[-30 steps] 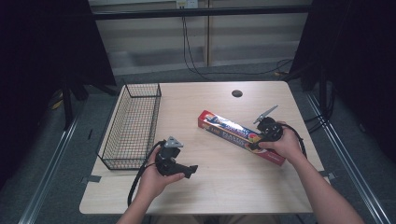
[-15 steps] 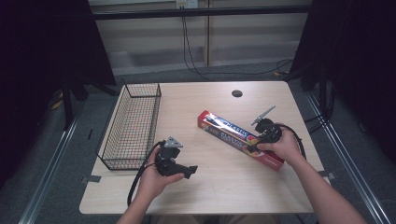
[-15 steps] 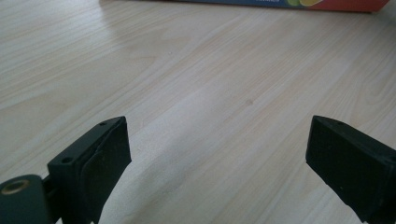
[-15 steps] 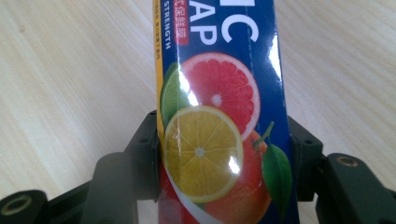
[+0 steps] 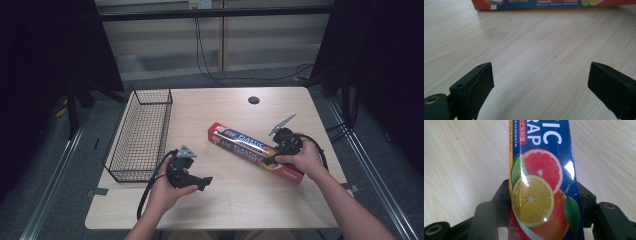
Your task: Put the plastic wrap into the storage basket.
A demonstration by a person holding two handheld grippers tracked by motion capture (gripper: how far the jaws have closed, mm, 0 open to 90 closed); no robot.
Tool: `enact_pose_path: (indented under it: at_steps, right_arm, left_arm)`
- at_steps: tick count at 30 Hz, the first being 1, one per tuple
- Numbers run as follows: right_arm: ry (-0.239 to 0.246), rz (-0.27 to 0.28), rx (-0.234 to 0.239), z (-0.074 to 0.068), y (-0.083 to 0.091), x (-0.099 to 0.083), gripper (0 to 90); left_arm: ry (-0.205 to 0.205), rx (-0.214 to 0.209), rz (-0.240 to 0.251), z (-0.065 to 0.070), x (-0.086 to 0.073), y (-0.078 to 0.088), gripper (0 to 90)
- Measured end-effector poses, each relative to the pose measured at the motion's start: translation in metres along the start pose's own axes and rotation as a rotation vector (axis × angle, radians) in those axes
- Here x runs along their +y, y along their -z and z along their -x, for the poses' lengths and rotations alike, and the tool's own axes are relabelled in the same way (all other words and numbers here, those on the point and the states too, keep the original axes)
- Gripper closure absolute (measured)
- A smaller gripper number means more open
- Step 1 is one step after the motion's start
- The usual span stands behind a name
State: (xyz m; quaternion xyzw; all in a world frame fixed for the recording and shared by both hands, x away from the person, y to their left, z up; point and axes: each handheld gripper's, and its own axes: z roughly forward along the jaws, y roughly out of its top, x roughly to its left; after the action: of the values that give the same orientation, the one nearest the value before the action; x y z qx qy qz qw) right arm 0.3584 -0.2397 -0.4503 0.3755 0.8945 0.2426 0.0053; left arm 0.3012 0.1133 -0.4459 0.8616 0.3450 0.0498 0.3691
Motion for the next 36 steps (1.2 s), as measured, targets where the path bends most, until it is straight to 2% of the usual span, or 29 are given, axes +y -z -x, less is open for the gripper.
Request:
enact_pose_path:
  at_steps: [4,8,11,12,14,16,17,22,28,30,34,36]
  right_arm:
    - [0.008,0.014,0.007,-0.002,0.002,0.0,44.2]
    - [0.011,0.038,0.021,-0.004,0.009,0.0,44.3]
    - [0.018,0.057,0.032,-0.004,0.018,0.0,44.3]
    - [0.033,0.059,0.019,-0.005,0.019,-0.001,44.3]
    - [0.027,0.058,0.023,-0.006,0.021,0.0,44.2]
    - [0.046,0.061,0.022,-0.007,0.023,0.0,44.3]
    - [0.057,0.065,0.027,-0.009,0.024,0.0,44.3]
    - [0.071,0.076,0.045,-0.012,0.028,0.001,44.3]
    - [0.117,0.077,0.06,-0.018,0.033,0.004,44.3]
    - [0.127,0.084,0.07,-0.02,0.035,0.005,44.3]
    - [0.154,0.088,0.083,-0.026,0.039,0.007,44.3]
    - [0.166,0.082,0.095,-0.03,0.04,0.007,44.2]
  left_arm:
    - [-0.008,-0.005,0.006,-0.001,0.004,0.003,5.8]
    - [0.0,-0.008,0.022,-0.001,0.009,0.004,5.8]
    - [-0.011,-0.011,0.022,-0.001,0.016,0.005,5.8]
    - [-0.018,-0.009,0.023,0.0,0.018,0.005,5.5]
    - [-0.018,-0.009,0.028,0.001,0.021,0.006,5.5]
    - [-0.041,-0.016,0.03,0.003,0.028,0.007,4.7]
    - [-0.047,-0.037,0.039,0.005,0.035,0.009,2.8]
    - [-0.084,-0.082,0.056,0.004,0.05,0.014,1.0]
    - [-0.14,-0.078,0.014,0.004,0.077,0.019,0.7]
    - [-0.178,-0.094,0.012,0.003,0.083,0.019,2.0]
    - [-0.194,-0.103,0.021,0.005,0.093,0.018,4.3]
    - [-0.221,-0.111,0.012,0.007,0.097,0.02,4.5]
